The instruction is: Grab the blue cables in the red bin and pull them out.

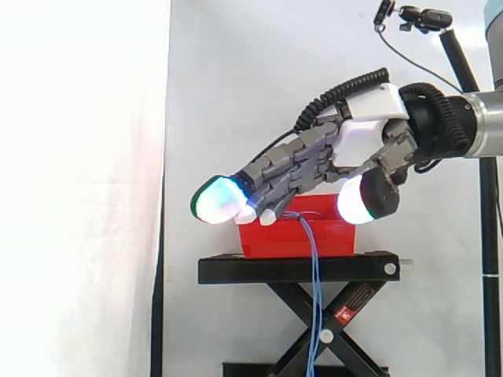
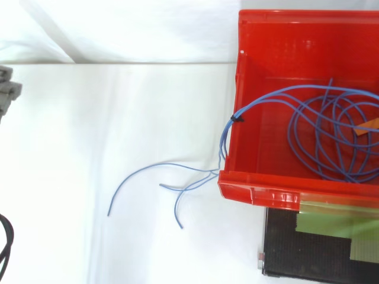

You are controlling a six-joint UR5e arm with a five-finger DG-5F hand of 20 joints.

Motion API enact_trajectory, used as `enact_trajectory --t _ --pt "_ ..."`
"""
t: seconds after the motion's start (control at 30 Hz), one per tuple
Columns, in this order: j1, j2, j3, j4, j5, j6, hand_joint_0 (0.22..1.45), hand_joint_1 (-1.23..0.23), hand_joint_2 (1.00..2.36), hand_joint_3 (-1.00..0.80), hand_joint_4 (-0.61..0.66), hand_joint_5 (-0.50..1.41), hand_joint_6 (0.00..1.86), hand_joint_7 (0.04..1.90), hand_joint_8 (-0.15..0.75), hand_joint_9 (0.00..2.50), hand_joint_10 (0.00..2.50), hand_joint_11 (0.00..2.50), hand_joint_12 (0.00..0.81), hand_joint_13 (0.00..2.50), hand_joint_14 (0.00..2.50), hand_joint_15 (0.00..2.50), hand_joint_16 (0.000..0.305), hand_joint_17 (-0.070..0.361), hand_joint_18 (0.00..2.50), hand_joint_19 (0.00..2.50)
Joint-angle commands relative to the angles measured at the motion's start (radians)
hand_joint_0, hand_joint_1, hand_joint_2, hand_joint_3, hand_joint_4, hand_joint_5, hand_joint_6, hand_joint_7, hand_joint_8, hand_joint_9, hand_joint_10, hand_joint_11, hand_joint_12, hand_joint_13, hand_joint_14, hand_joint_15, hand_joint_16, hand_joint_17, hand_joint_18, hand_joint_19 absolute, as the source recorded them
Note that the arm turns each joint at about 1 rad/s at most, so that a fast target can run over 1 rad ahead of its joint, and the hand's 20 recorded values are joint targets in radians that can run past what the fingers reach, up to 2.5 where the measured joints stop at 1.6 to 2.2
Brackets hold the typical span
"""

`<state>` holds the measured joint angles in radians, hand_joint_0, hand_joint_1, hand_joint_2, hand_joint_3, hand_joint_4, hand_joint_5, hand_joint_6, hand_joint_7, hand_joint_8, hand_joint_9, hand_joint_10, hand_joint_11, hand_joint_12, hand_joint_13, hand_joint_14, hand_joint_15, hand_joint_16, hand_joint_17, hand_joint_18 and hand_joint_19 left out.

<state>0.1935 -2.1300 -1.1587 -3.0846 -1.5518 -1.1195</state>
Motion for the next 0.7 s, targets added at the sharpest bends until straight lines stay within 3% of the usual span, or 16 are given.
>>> enact_trajectory --t 0.0,0.2,0.43,0.47,0.5,0.53,0.67 --pt "0.001 -0.015 -0.001 0.011 0.007 -0.213 0.79 -0.79 1.00 -1.00 0.17 0.38 0.01 0.26 0.233 0.41 0.01 0.25 0.321 0.24 0.01 0.25 0.043 0.096 0.24 0.51" --pt "0.014 -0.044 0.001 0.020 -0.011 -0.250 0.79 -0.79 1.00 -1.00 0.21 0.46 0.01 0.39 0.232 0.41 0.01 0.26 0.319 0.23 0.01 0.24 0.043 0.096 0.24 0.50" --pt "0.027 -0.054 0.008 0.015 -0.011 -0.355 0.80 -0.79 1.00 -1.00 0.23 0.53 0.01 0.52 0.232 0.39 0.01 0.25 0.318 0.22 0.01 0.25 0.042 0.095 0.24 0.50" --pt "0.030 -0.054 0.019 0.004 -0.011 -0.366 0.80 -0.79 1.00 -1.00 0.23 0.54 0.01 0.53 0.232 0.39 0.01 0.25 0.317 0.22 0.01 0.25 0.042 0.095 0.24 0.50" --pt "0.032 -0.054 0.067 -0.077 -0.010 -0.394 0.80 -0.79 1.00 -1.00 0.23 0.54 0.01 0.53 0.230 0.39 0.01 0.26 0.317 0.22 0.01 0.24 0.042 0.095 0.24 0.50" --pt "0.032 -0.054 0.067 -0.077 -0.010 -0.394 0.80 -0.79 1.00 -1.00 0.23 0.55 0.01 0.53 0.232 0.39 0.01 0.26 0.317 0.22 0.01 0.24 0.042 0.095 0.24 0.50" --pt "0.034 -0.054 0.129 -0.190 -0.001 -0.464 0.80 -0.80 1.00 -1.00 0.23 0.55 0.01 0.55 0.231 0.39 0.01 0.25 0.317 0.22 0.01 0.25 0.042 0.095 0.24 0.50"
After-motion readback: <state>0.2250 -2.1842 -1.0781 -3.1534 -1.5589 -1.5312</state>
